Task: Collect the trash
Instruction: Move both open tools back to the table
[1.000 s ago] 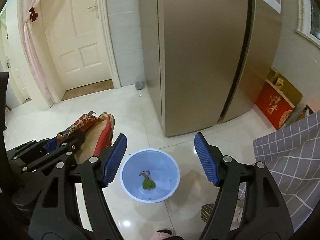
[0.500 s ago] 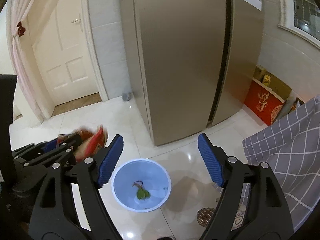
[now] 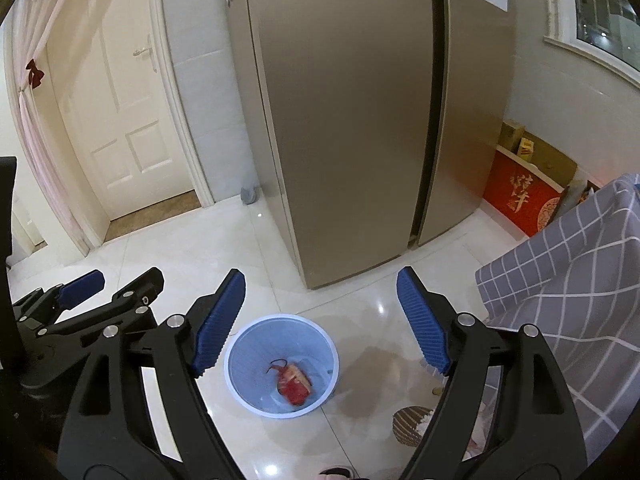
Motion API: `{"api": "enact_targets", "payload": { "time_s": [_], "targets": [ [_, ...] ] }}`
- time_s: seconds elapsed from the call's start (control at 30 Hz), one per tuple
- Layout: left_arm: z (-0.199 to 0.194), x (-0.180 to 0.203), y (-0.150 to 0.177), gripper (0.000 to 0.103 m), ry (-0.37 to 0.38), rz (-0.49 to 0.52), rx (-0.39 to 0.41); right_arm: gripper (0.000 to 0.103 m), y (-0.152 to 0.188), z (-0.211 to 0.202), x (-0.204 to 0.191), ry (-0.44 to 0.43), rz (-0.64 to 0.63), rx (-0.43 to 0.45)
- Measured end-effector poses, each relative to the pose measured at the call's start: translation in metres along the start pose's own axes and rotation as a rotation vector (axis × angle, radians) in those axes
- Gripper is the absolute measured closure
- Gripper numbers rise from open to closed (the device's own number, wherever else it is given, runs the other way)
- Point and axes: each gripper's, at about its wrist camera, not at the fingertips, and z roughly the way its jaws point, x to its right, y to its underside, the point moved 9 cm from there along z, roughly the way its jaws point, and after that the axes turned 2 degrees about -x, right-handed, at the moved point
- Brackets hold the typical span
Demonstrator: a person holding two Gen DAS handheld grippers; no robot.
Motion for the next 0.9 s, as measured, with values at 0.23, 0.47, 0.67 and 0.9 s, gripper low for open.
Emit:
{"api": "enact_targets", "payload": {
  "time_s": [0.23, 0.47, 0.67, 0.9],
  "targets": [
    [-0.044, 0.012, -0.003, 0.032, 0.016, 0.013, 0.052, 0.025, -0.003, -0.038, 0.014, 0.008, 0.011, 0.035],
    [-0.102, 0.048, -0.005, 0.029, 0.067, 0.063, 0.135, 0.024, -0.006, -0.094, 0.042, 0.034, 0.036, 0.080],
    [-0.148, 0.094, 0.004, 0.028, 0.127, 0.128, 0.193, 0.023, 0.005, -0.146, 0.083, 0.085, 0.078, 0.109],
    [-0.192, 0.171, 0.034, 0.026, 0.223, 0.227, 0.216, 0.023, 0.030, -0.197, 0.143, 0.181, 0.126, 0.100]
  ]
}}
